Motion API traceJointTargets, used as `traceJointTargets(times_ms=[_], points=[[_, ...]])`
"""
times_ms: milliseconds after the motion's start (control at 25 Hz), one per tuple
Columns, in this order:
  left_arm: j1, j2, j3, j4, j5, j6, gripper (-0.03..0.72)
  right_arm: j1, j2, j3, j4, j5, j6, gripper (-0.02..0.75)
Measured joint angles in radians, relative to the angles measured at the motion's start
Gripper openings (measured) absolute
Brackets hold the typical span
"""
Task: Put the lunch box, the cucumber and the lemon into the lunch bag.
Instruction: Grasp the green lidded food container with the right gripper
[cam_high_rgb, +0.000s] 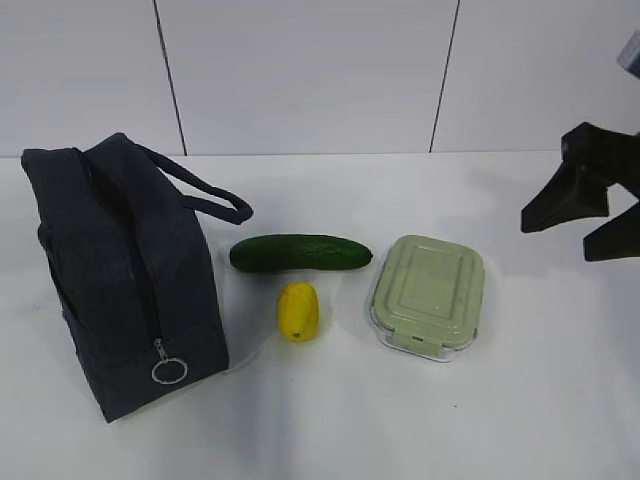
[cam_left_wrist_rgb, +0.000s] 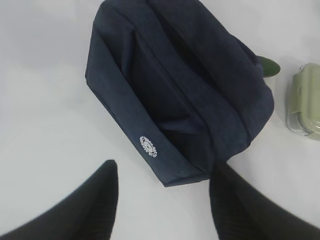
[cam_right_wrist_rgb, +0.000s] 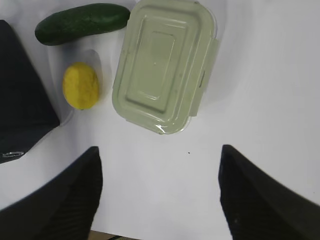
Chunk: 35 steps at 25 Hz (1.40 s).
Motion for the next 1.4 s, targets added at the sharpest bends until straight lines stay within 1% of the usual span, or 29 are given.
traceJointTargets(times_ms=[240,480,720,920,1000,1160,1280,1400], points=[[0.0,0.0,0.0,-0.006,-0.015,0.0,0.424,0.0,0.085,0.0,0.058,-0.023,-0.063,0.552],[0.0,0.0,0.0,-0.008,-0.024,0.0,0.424,-0.001,0.168,0.0,0.09,-0.059,-0.118,0.554],[0.0,0.0,0.0,-0.011,-0.046,0.0,0.424,-0.035,0.247,0.0,0.177,-0.083,-0.21,0.555],[0.0,0.0,0.0,-0.015,-0.072,0.0,0.424,-0.041,0.307,0.0,0.253,-0.117,-0.308,0.556],[0.0,0.0,0.0,-0.021,-0.078,0.0,0.424,-0.041,0.323,0.006,0.293,-0.145,-0.347,0.556],[0.0,0.0,0.0,-0.026,-0.1,0.0,0.424,-0.043,0.343,0.075,0.404,-0.215,-0.449,0.556],[0.0,0.007,0.0,-0.03,-0.109,0.0,0.424,-0.043,0.362,0.138,0.519,-0.254,-0.57,0.556],[0.0,0.02,0.0,-0.037,-0.113,0.0,0.424,-0.048,0.383,0.18,0.668,-0.275,-0.704,0.556]])
